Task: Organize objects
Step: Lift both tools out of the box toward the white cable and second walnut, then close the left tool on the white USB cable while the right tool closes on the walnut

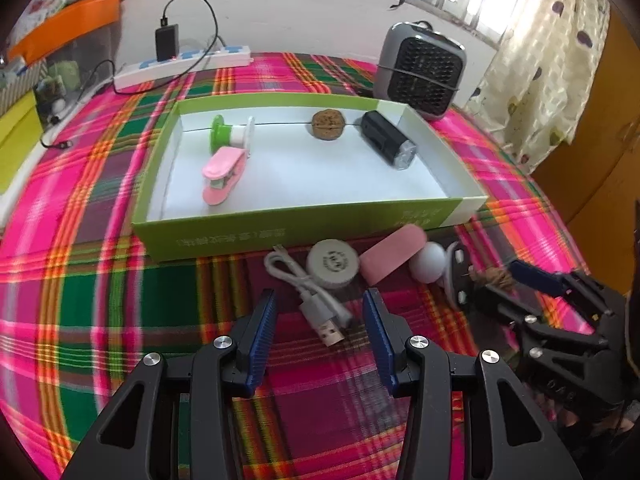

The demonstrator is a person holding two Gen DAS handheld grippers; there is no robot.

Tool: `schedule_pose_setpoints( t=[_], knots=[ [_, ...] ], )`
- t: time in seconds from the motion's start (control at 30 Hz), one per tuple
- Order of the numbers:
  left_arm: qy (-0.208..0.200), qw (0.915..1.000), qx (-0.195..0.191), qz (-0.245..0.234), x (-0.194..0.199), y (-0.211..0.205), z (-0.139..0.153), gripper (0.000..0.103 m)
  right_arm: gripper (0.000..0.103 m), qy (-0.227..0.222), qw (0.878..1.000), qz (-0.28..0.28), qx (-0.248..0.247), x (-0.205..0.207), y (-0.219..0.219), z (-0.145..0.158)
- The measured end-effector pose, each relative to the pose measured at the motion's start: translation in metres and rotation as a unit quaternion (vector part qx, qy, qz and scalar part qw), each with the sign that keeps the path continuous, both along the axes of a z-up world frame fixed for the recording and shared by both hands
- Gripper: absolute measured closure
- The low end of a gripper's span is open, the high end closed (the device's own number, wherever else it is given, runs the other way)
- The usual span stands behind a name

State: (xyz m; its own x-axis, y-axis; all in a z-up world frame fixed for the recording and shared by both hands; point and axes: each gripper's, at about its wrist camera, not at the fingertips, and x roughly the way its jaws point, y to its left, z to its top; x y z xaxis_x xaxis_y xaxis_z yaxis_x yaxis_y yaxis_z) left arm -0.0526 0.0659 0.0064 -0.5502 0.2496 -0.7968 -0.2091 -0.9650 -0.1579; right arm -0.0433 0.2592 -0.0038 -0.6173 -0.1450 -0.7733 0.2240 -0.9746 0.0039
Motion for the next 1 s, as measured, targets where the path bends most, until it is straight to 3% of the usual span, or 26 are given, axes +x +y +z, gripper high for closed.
schedule_pose_setpoints(
  t=[0.53, 1.0],
  knots=[
    [-0.006, 0.9992, -0.032, 0.022, 0.005, -0.018, 0.000, 0.061, 0.049, -0.007, 1.000, -0.013, 0.010, 0.000, 0.007, -0.001],
    [-0.009, 0.9985, -0.018, 0.051, 0.000, -0.026, -0.002, 0.061, 0.049, -0.007, 1.000, -0.023, 0.002, -0.001, 0.008, -0.002]
  ],
)
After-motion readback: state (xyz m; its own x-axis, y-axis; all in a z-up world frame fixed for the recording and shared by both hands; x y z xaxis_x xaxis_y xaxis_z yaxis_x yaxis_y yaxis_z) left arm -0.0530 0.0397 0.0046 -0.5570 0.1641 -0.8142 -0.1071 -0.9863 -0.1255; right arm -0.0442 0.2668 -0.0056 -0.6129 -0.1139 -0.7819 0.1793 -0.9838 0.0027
